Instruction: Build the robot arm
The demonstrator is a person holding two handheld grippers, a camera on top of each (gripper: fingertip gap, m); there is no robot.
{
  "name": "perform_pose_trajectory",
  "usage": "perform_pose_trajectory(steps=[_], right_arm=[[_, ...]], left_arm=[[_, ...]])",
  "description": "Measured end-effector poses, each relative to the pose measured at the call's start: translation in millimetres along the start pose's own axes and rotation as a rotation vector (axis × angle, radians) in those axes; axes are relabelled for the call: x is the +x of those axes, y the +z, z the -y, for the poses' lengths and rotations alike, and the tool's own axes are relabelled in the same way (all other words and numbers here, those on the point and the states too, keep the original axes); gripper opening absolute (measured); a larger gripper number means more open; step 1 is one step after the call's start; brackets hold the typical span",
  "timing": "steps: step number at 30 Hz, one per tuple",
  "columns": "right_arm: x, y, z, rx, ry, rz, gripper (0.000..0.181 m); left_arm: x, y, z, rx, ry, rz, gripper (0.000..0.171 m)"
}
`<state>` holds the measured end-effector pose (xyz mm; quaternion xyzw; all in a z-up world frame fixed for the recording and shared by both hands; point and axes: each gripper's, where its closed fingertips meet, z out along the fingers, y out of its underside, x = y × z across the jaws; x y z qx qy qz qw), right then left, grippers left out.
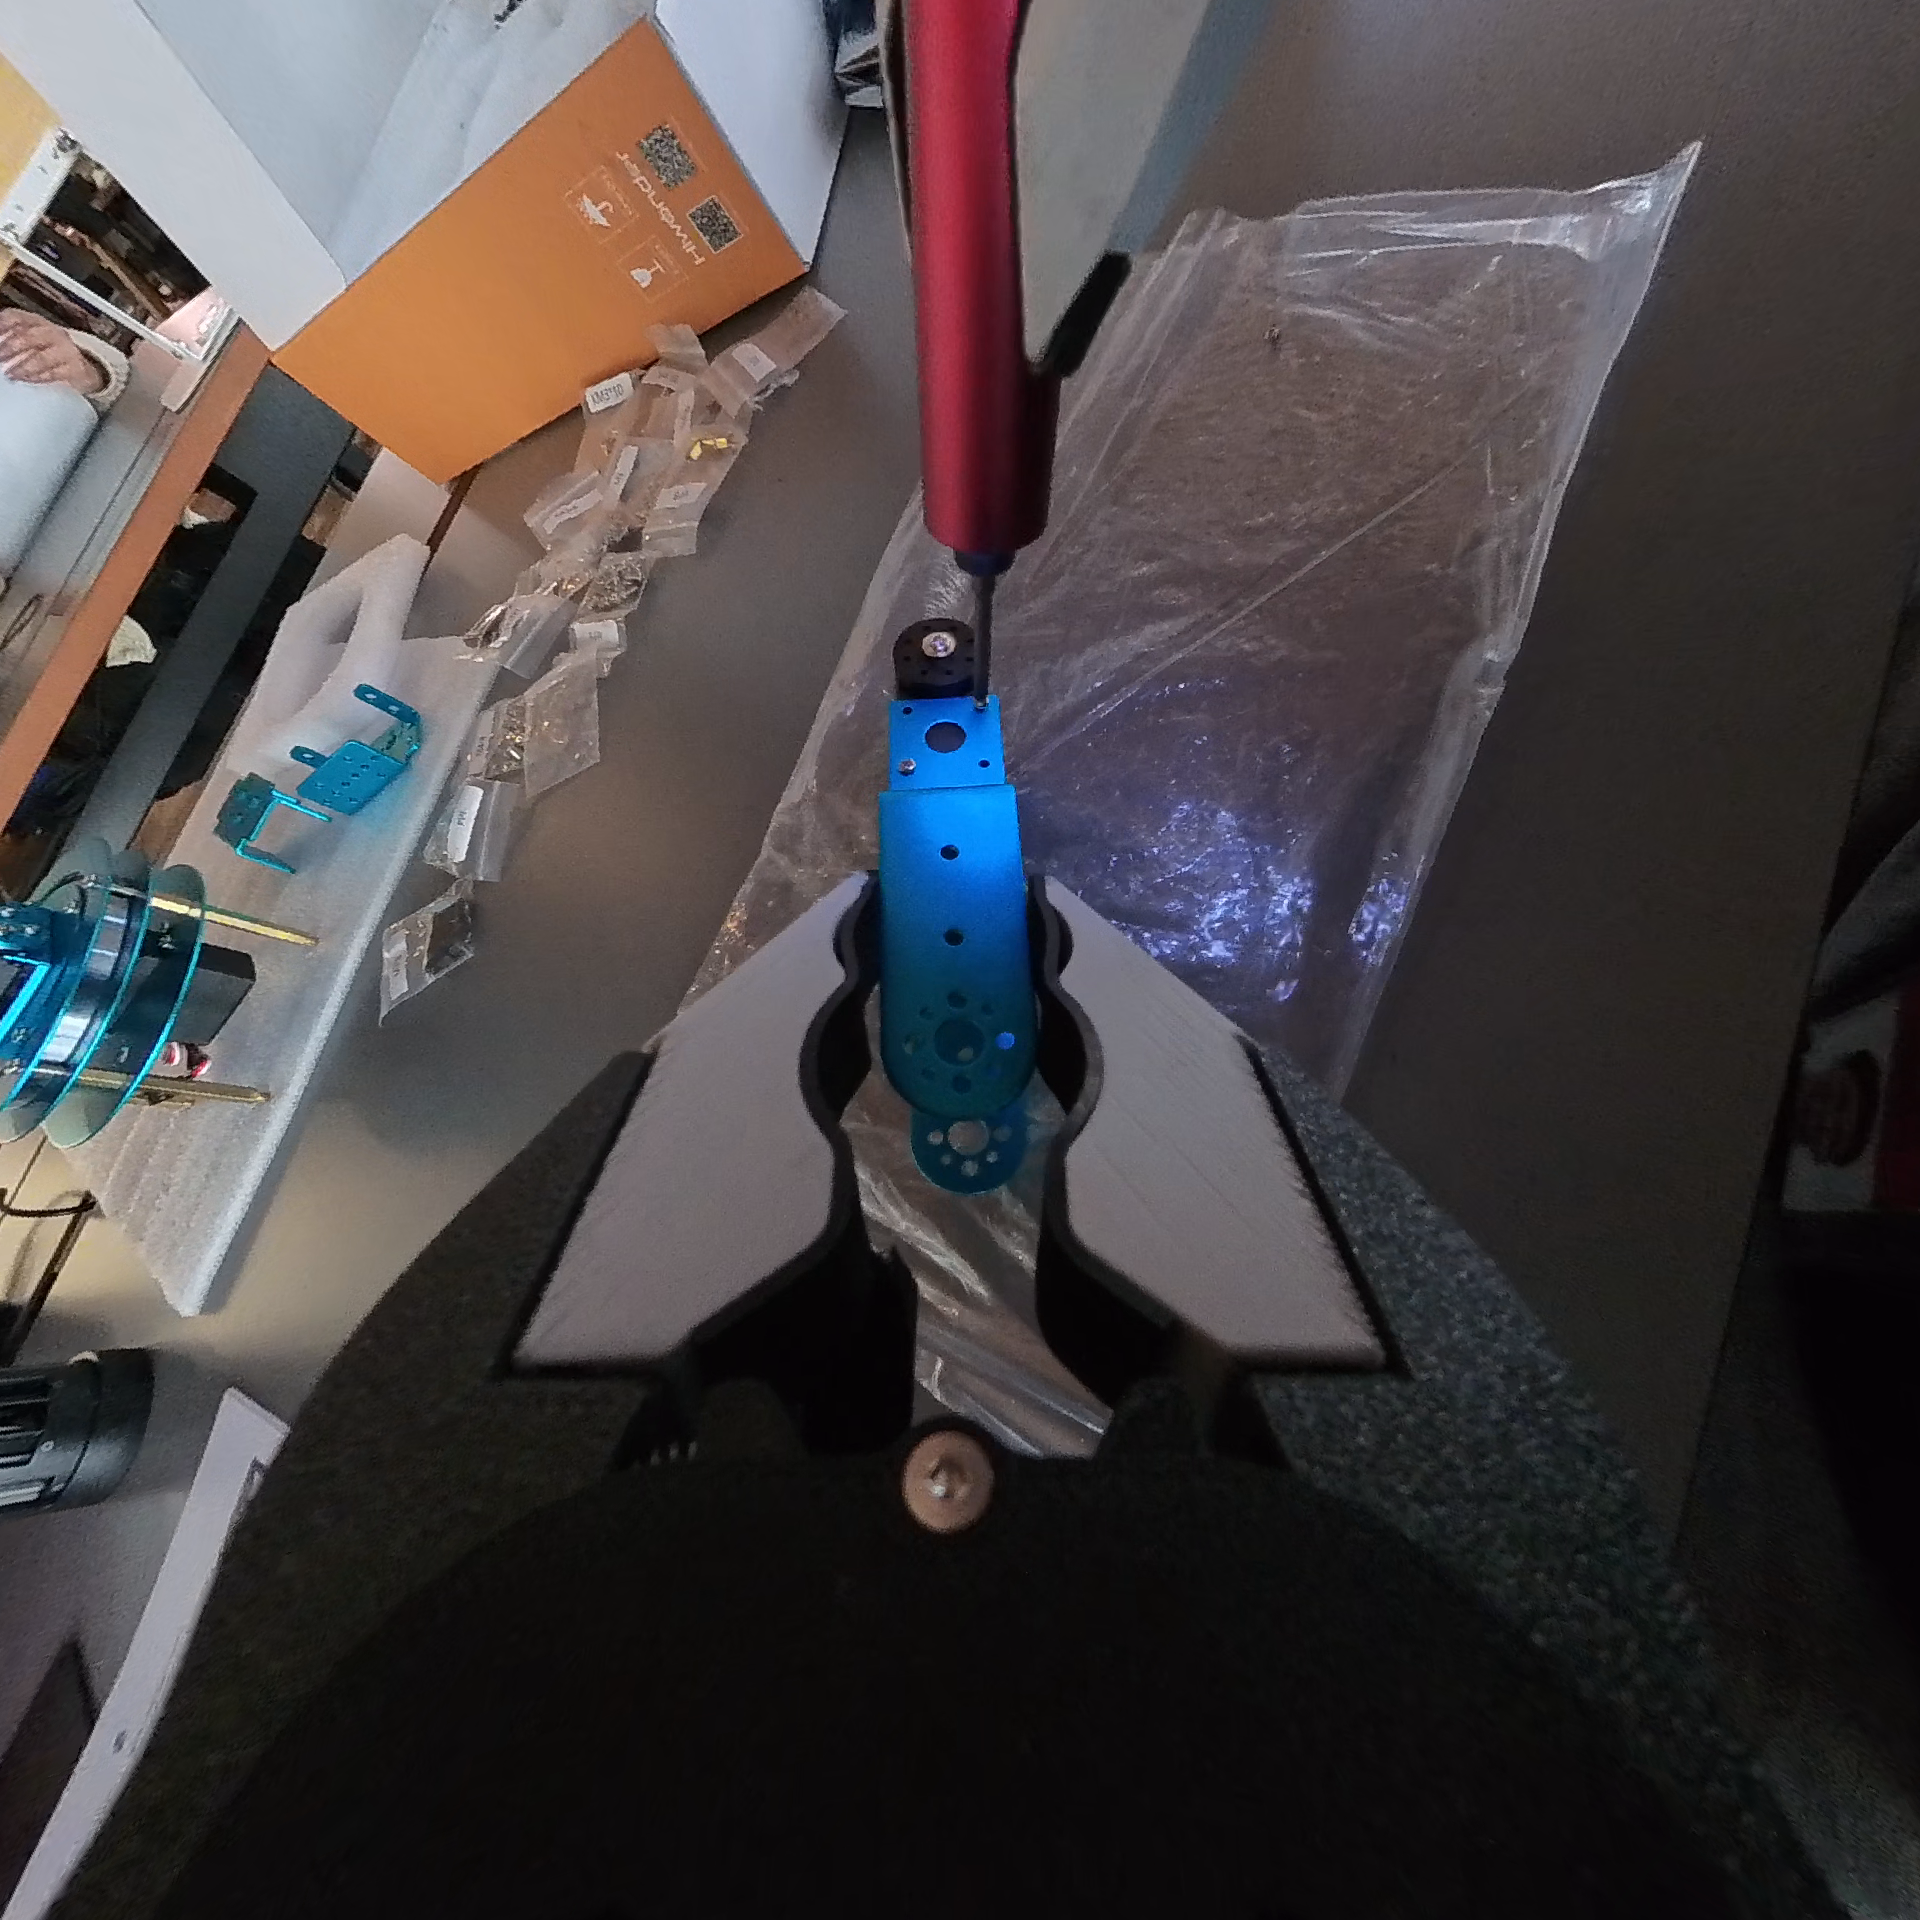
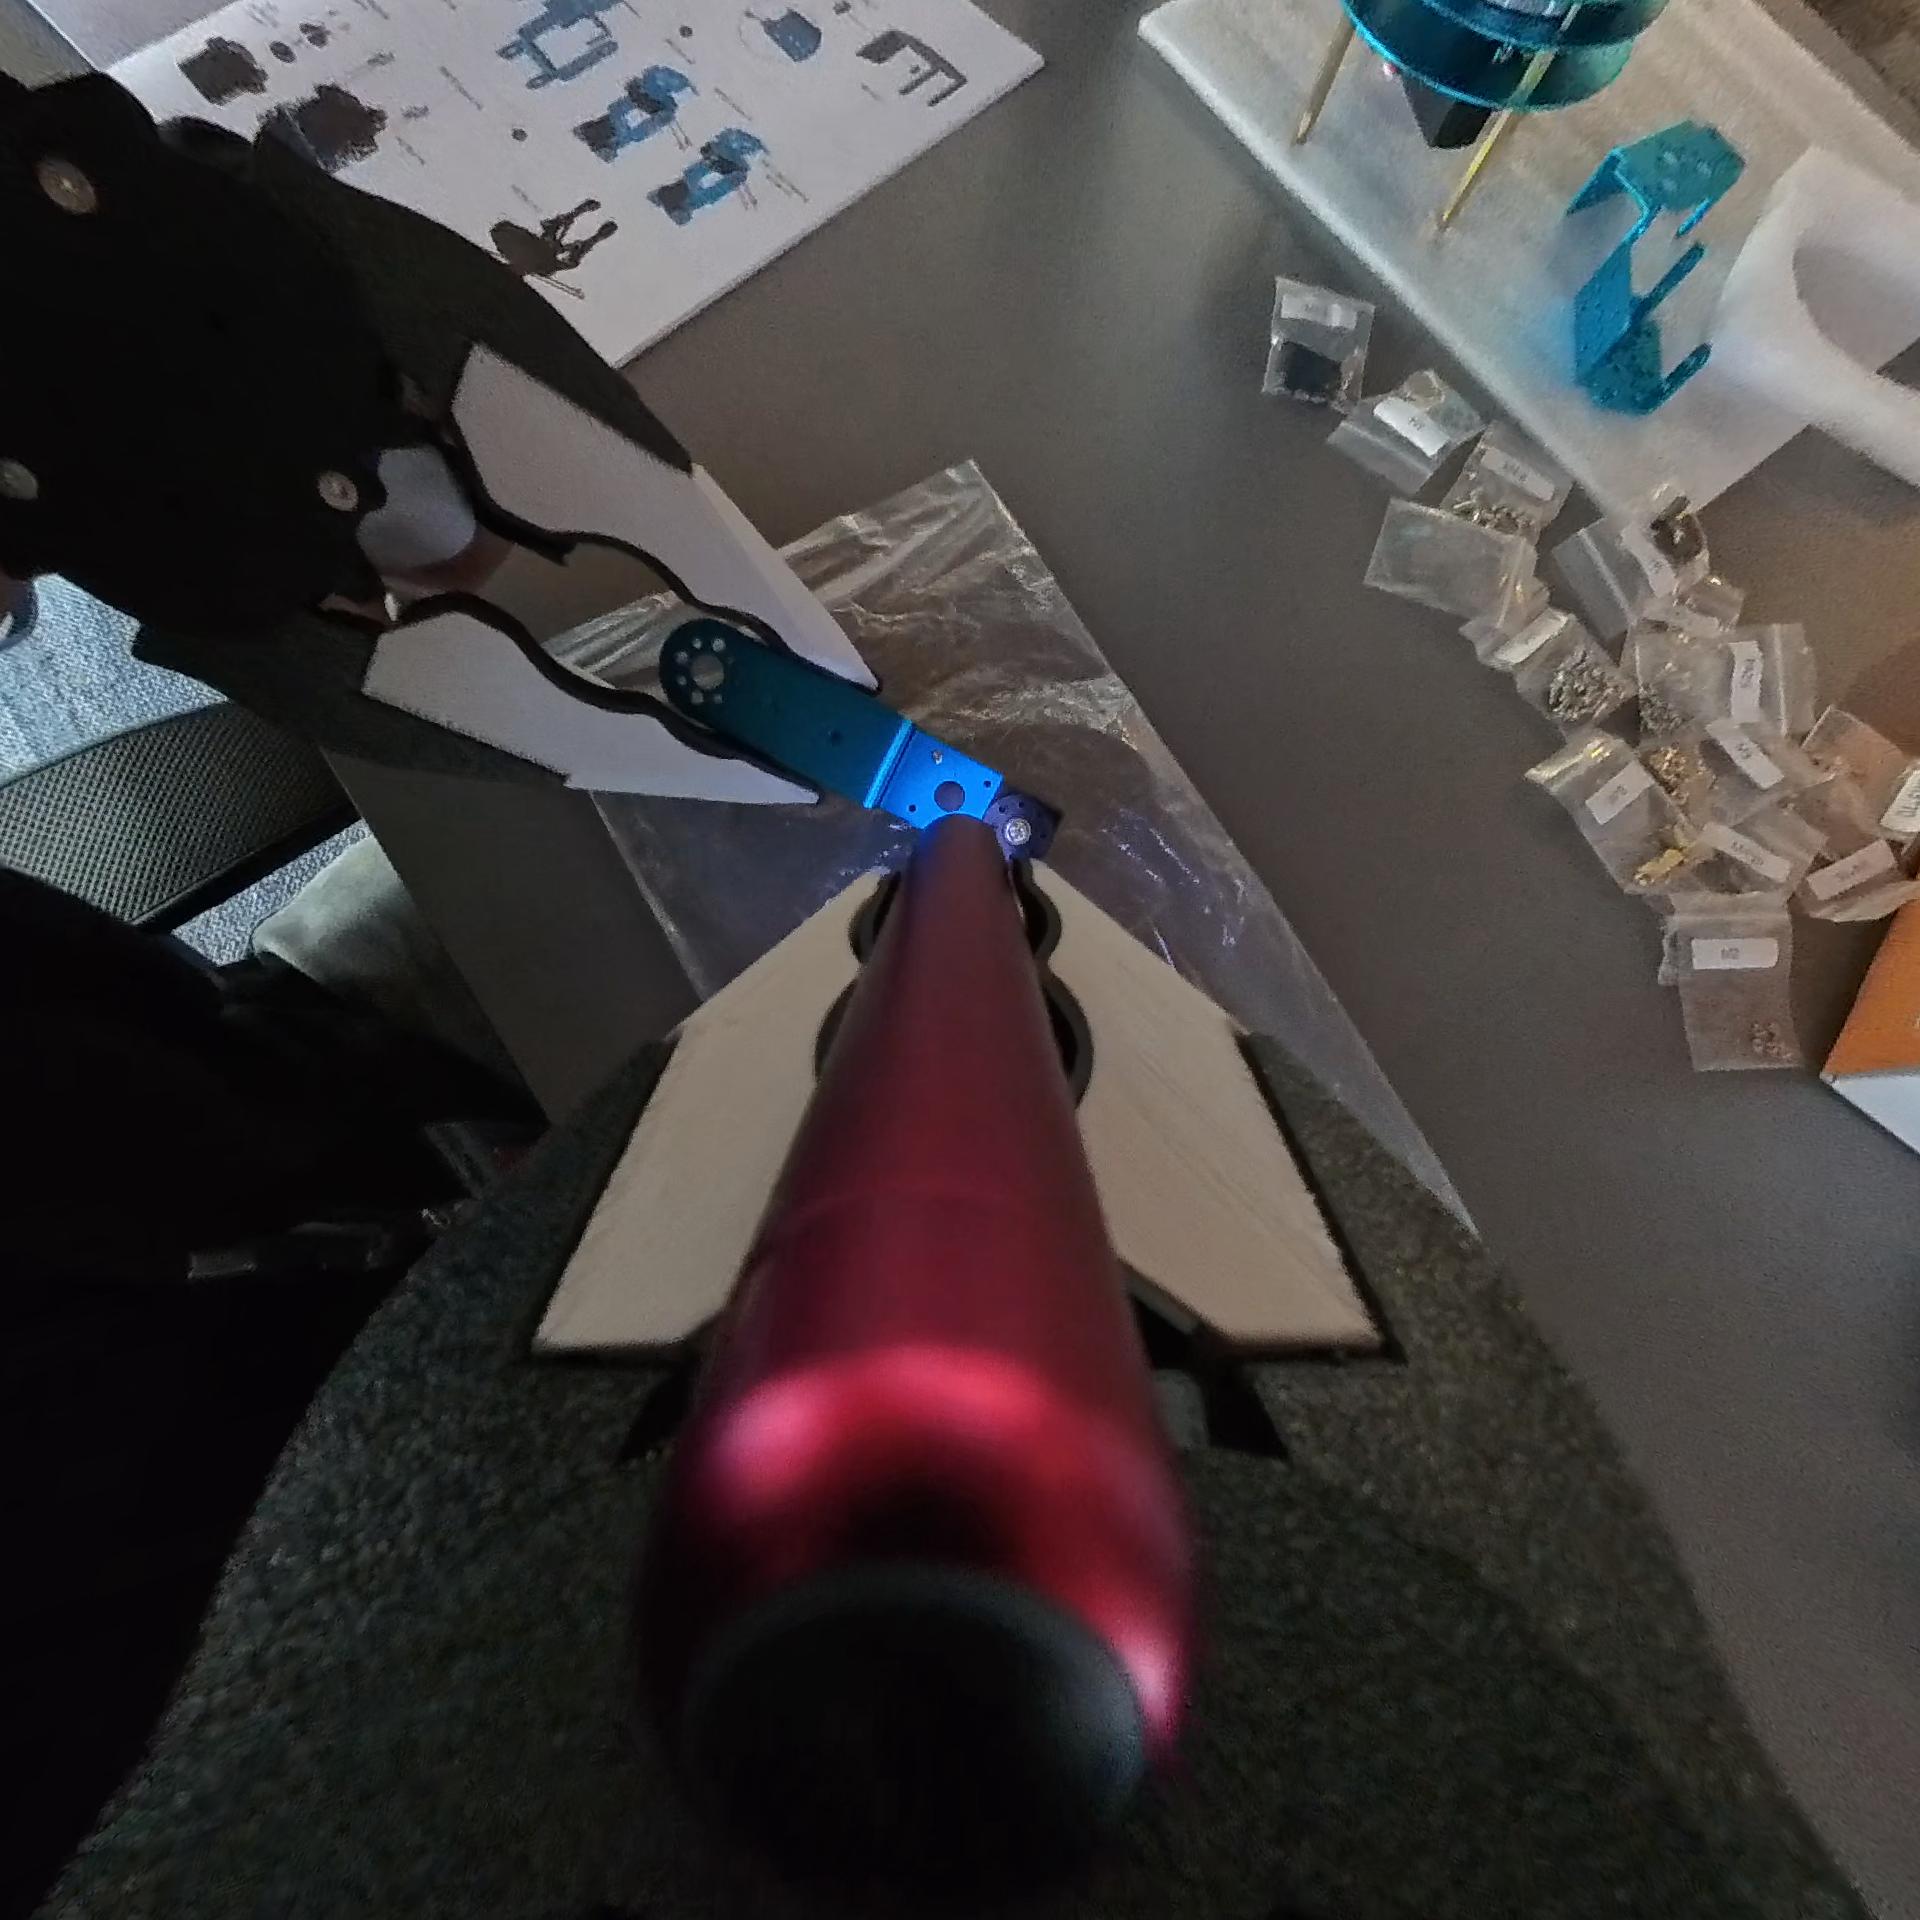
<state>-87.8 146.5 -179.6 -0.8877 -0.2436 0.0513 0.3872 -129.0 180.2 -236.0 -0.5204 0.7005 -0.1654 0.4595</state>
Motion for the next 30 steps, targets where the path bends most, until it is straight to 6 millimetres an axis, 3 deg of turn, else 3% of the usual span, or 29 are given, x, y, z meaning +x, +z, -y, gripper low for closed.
perform_pose_trajectory(steps=[30], right_arm=[[-1.6, 2.4, 0.7, 0.014, -0.014, -0.018, 0.022]], left_arm=[[2.5, 0.1, -0.8, 0.016, -0.050, -0.059, 0.026]])
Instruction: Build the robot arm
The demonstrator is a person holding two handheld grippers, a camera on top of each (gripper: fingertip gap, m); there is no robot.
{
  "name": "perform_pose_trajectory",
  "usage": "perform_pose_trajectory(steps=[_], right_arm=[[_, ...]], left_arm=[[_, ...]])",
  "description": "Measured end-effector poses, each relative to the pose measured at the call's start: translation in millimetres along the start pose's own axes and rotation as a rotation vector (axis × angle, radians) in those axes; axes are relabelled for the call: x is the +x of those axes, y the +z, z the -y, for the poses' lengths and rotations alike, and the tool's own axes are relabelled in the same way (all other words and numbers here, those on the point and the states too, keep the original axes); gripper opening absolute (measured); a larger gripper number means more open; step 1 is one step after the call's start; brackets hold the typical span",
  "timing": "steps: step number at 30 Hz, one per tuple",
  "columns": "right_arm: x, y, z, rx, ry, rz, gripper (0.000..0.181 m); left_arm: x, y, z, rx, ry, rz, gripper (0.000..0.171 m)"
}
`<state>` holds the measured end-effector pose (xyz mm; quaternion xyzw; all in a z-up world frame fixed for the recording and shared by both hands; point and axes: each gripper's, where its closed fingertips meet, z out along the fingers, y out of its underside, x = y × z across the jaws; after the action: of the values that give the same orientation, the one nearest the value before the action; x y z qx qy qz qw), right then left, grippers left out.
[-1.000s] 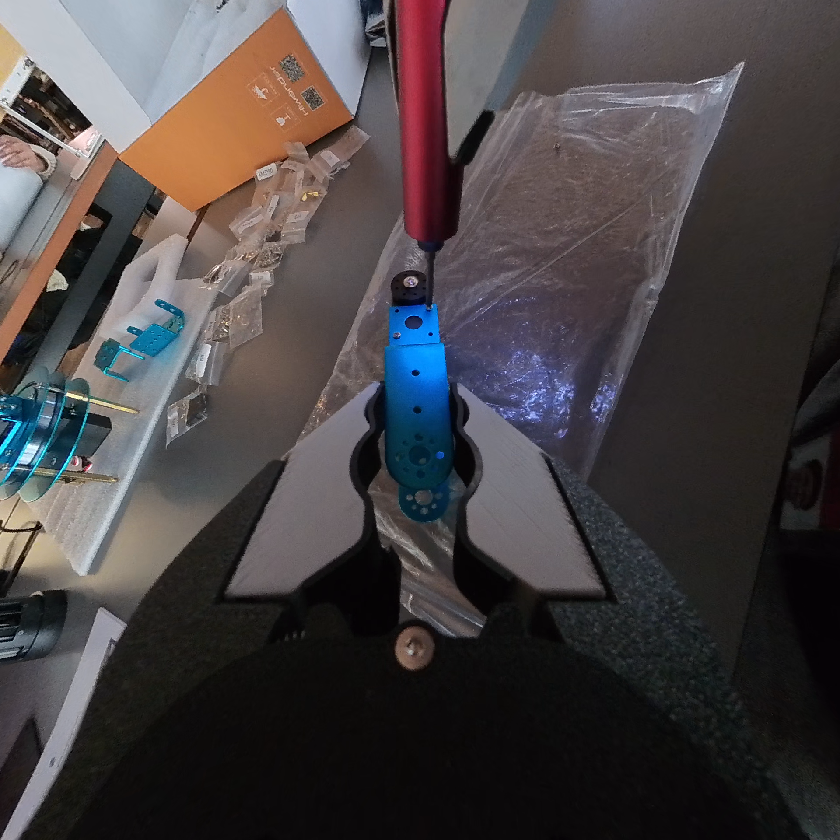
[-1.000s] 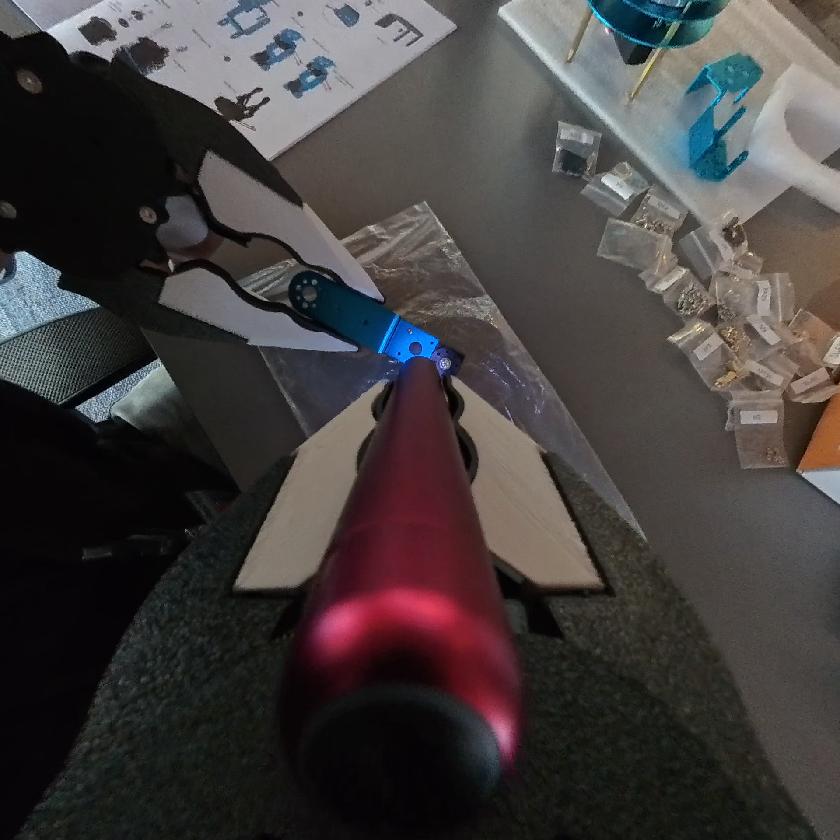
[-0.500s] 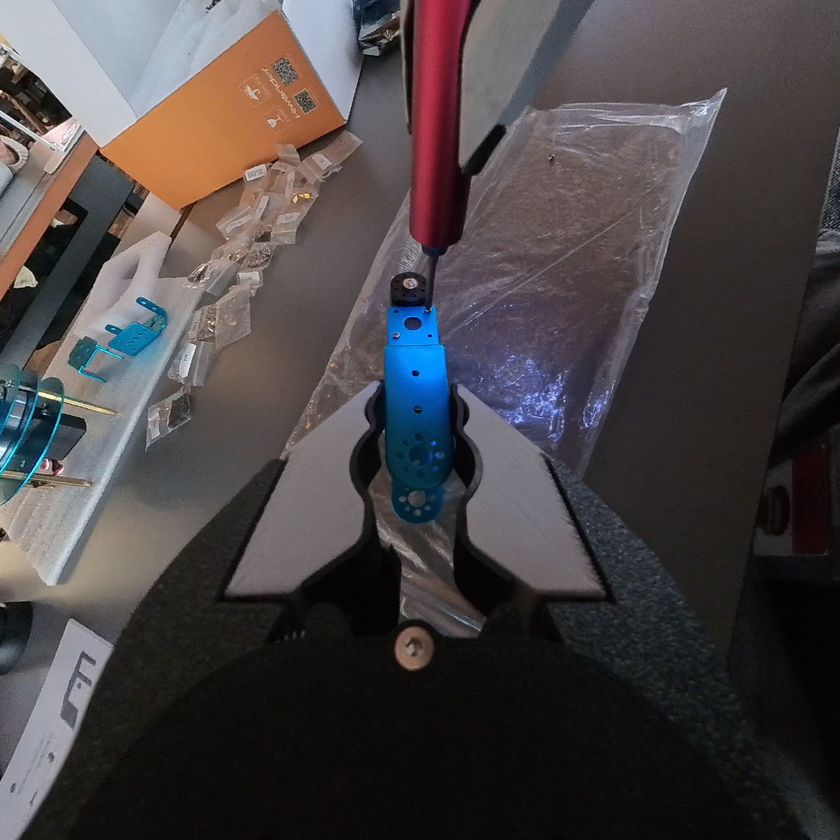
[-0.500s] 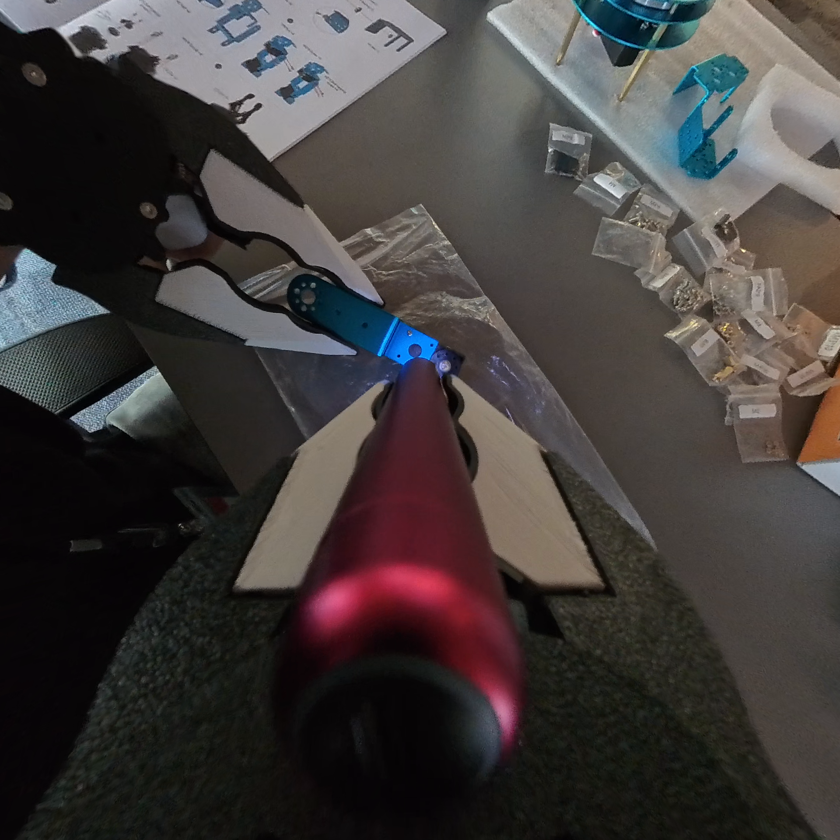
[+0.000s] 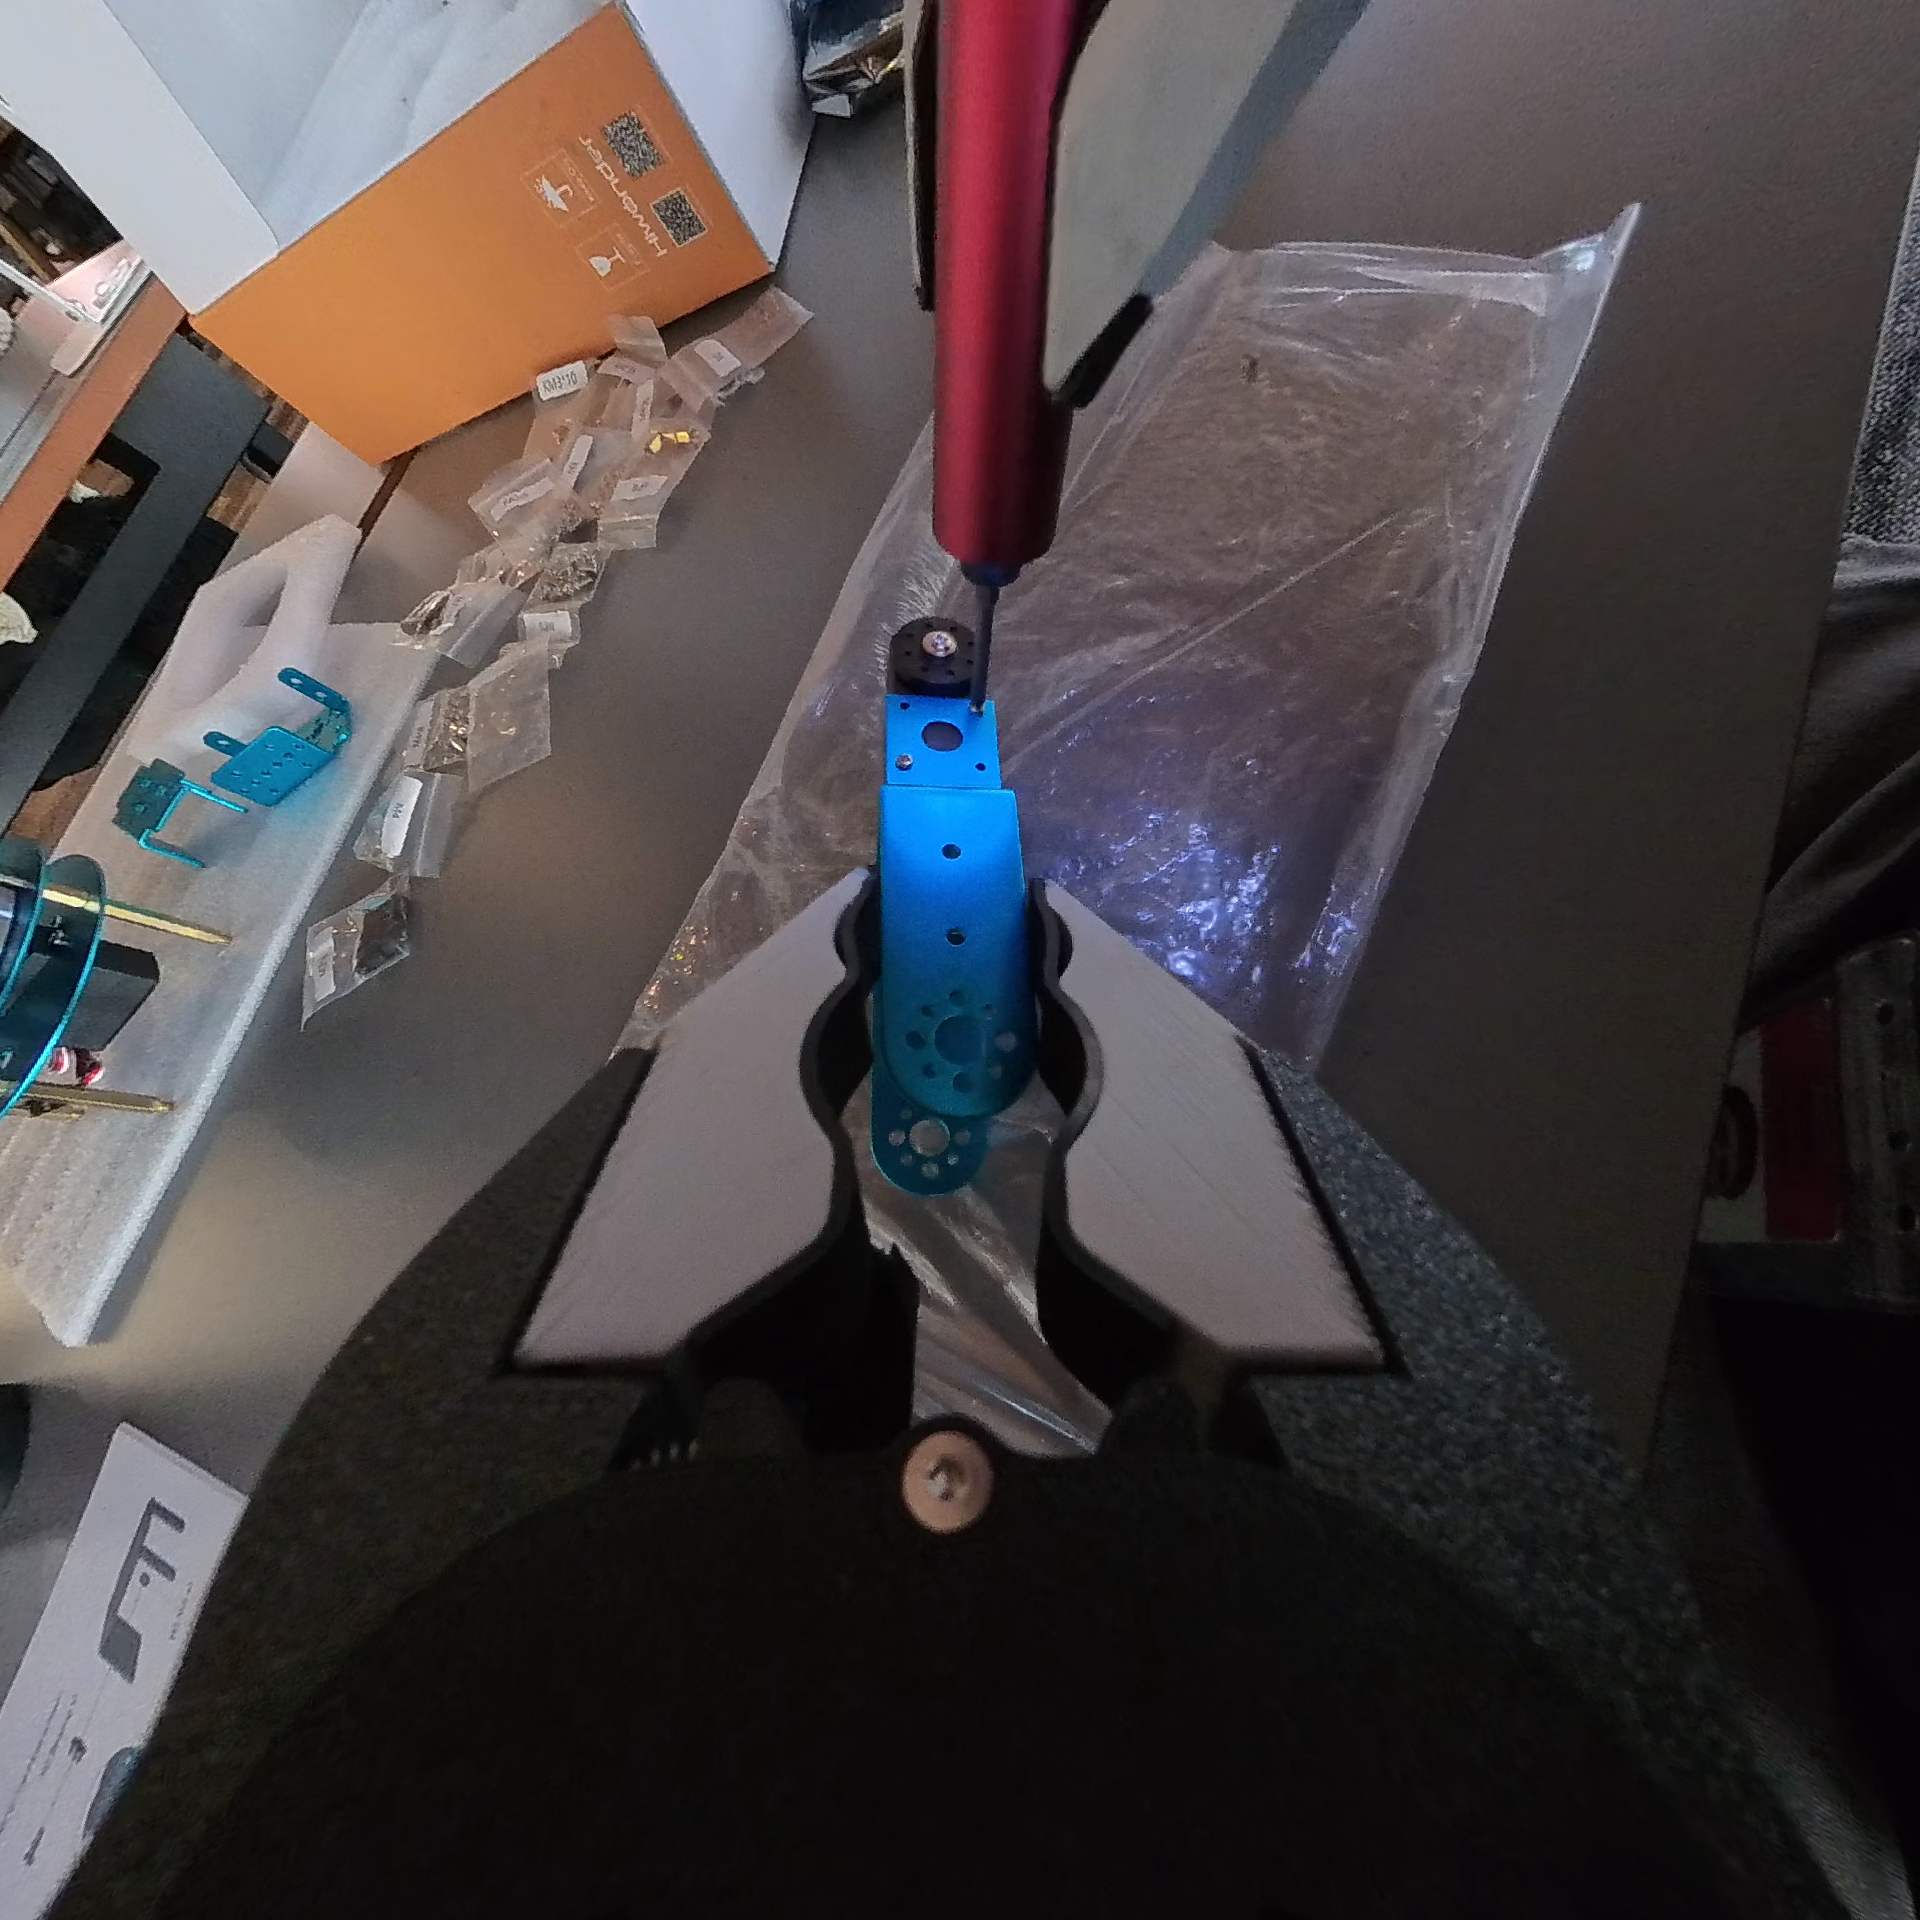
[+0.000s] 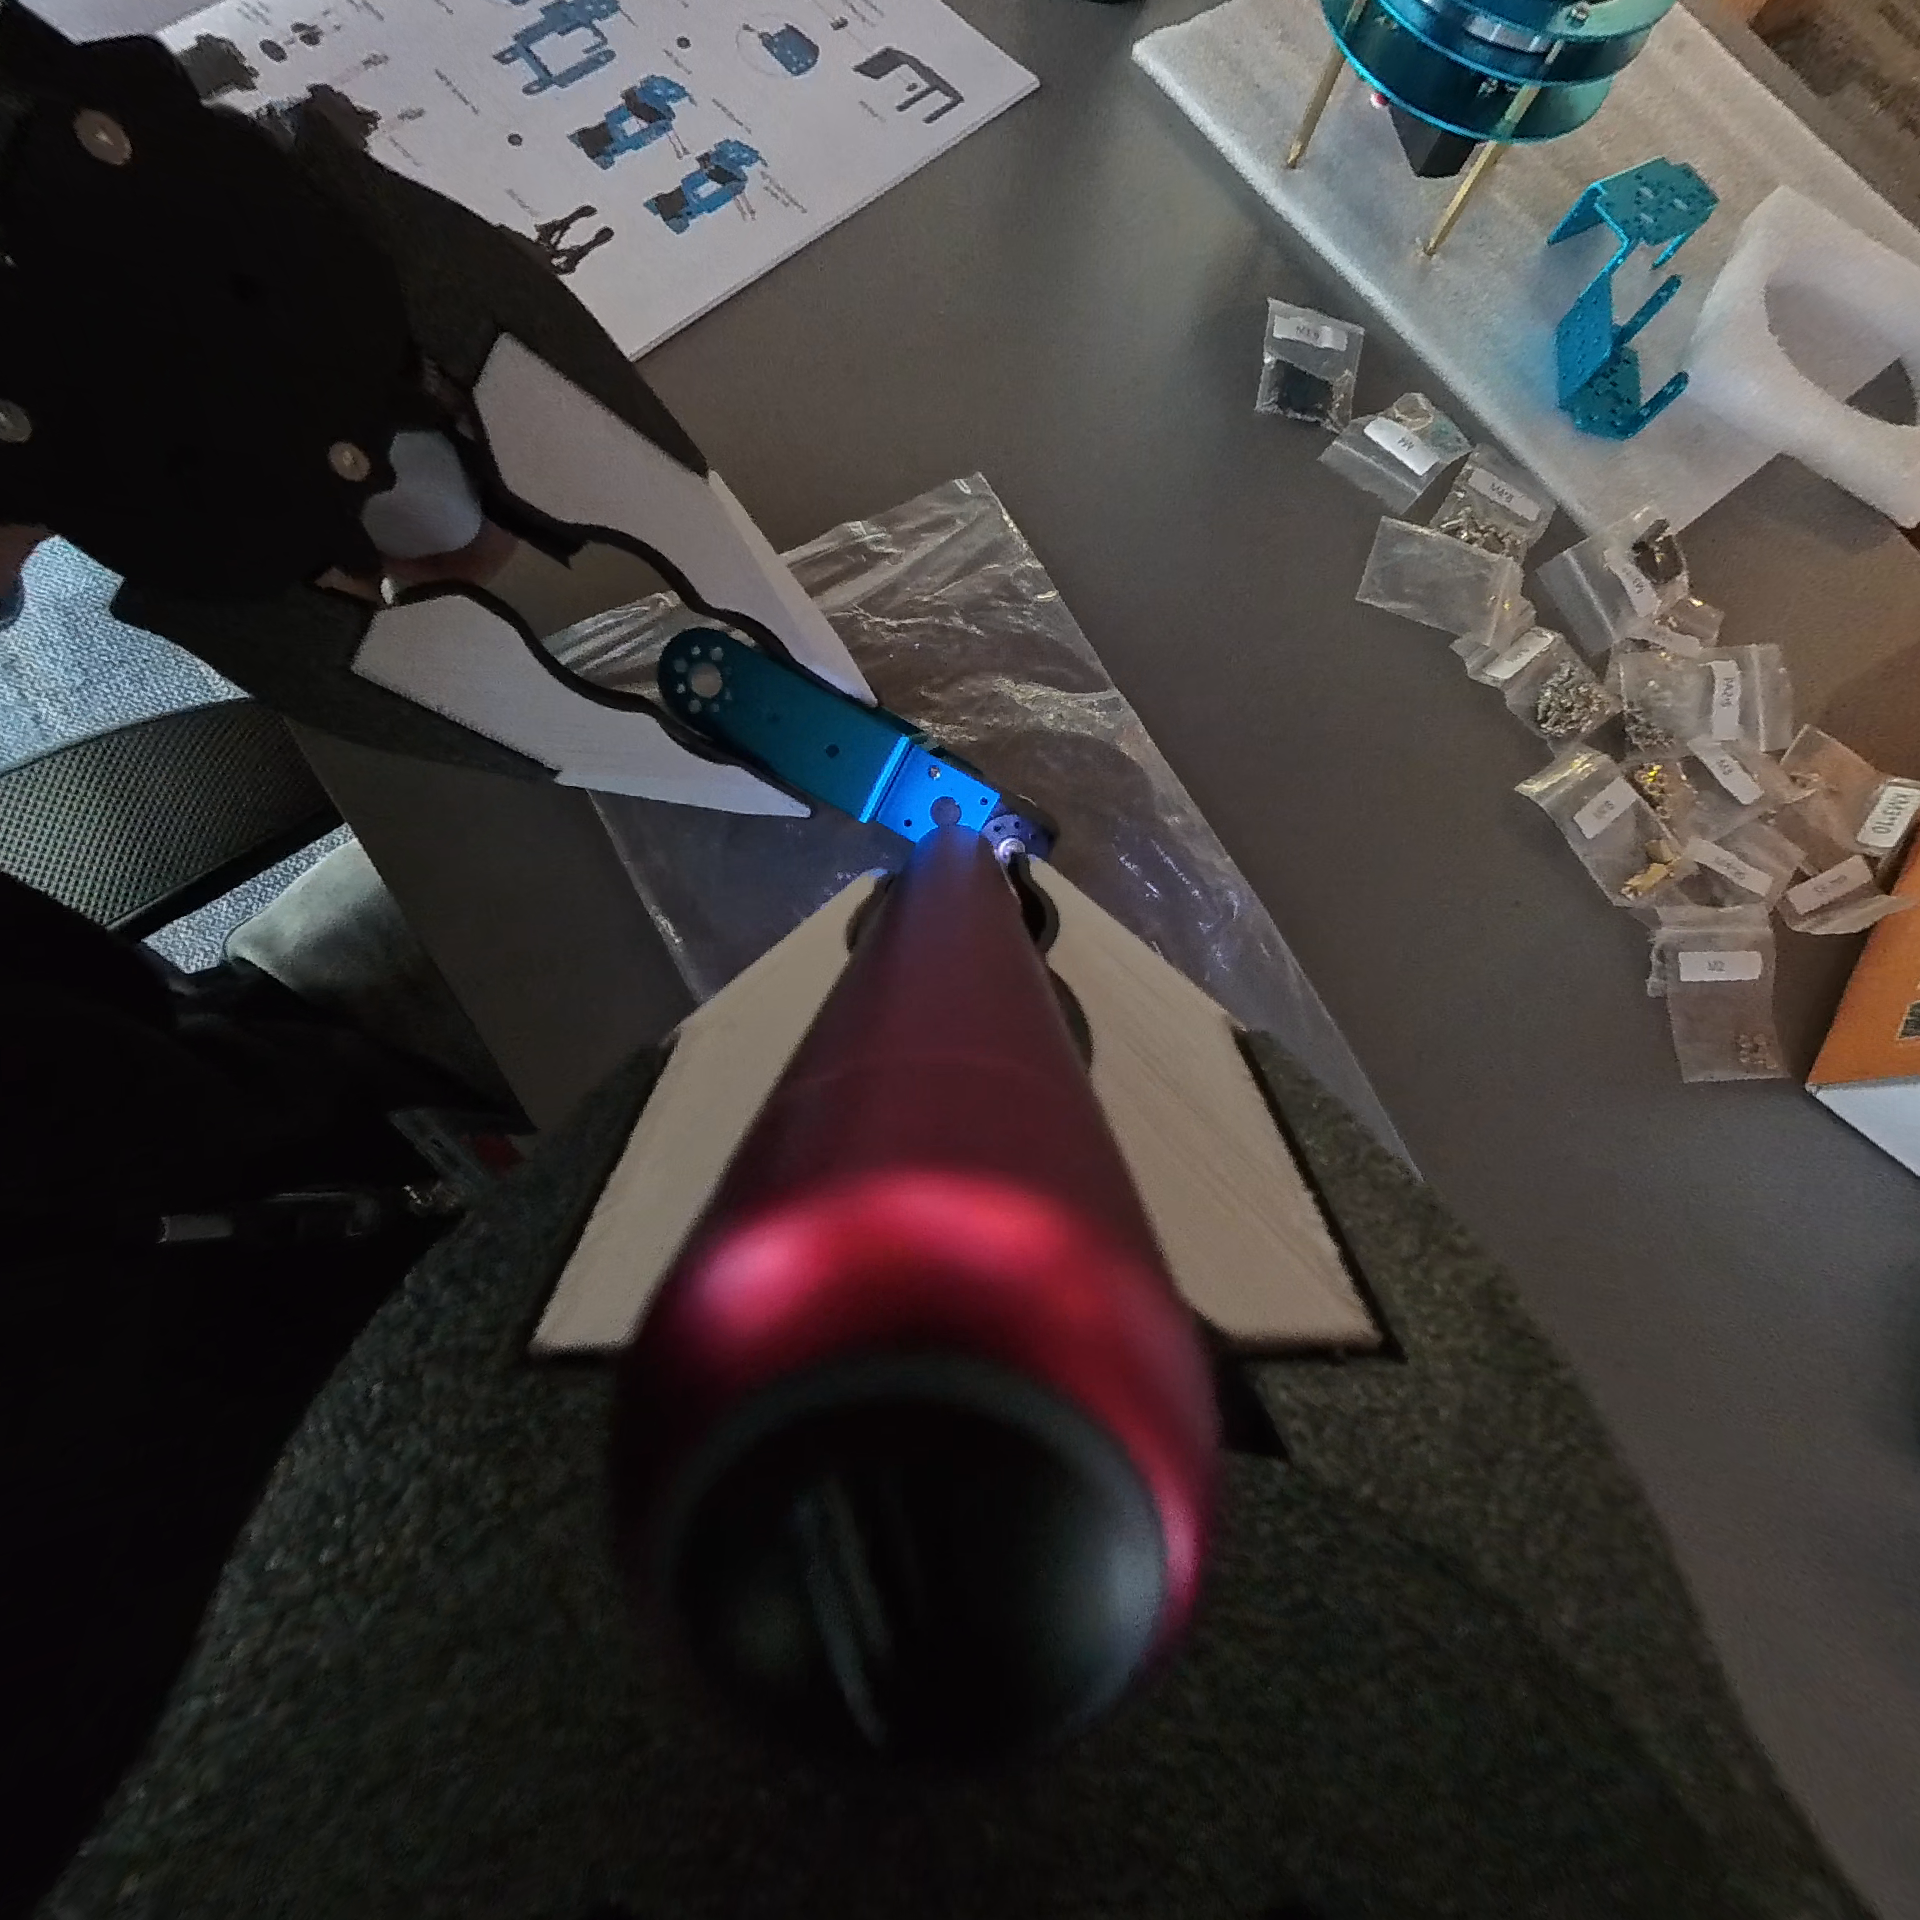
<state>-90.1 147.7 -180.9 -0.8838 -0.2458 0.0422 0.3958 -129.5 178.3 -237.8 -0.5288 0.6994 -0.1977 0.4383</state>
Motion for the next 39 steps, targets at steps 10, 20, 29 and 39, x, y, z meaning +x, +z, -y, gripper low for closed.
perform_pose_trajectory(steps=[10, 20, 29, 39], right_arm=[[-2, 14, -18, -0.054, 0.015, 0.014, 0.020], [-4, -11, -9, 0.123, 0.060, 0.026, 0.022], [31, -54, -21, 0.421, 0.259, 0.032, 0.022], [17, -39, -70, 0.357, 0.203, -0.003, 0.022]], left_arm=[[20, 6, -3, -0.018, -0.017, -0.096, 0.009], [20, 12, 0, -0.034, -0.072, -0.100, 0.000], [-4, 11, 10, 0.013, -0.508, -0.205, 0.000], [-9, 7, 9, -0.013, -0.849, -0.264, 0.001]])
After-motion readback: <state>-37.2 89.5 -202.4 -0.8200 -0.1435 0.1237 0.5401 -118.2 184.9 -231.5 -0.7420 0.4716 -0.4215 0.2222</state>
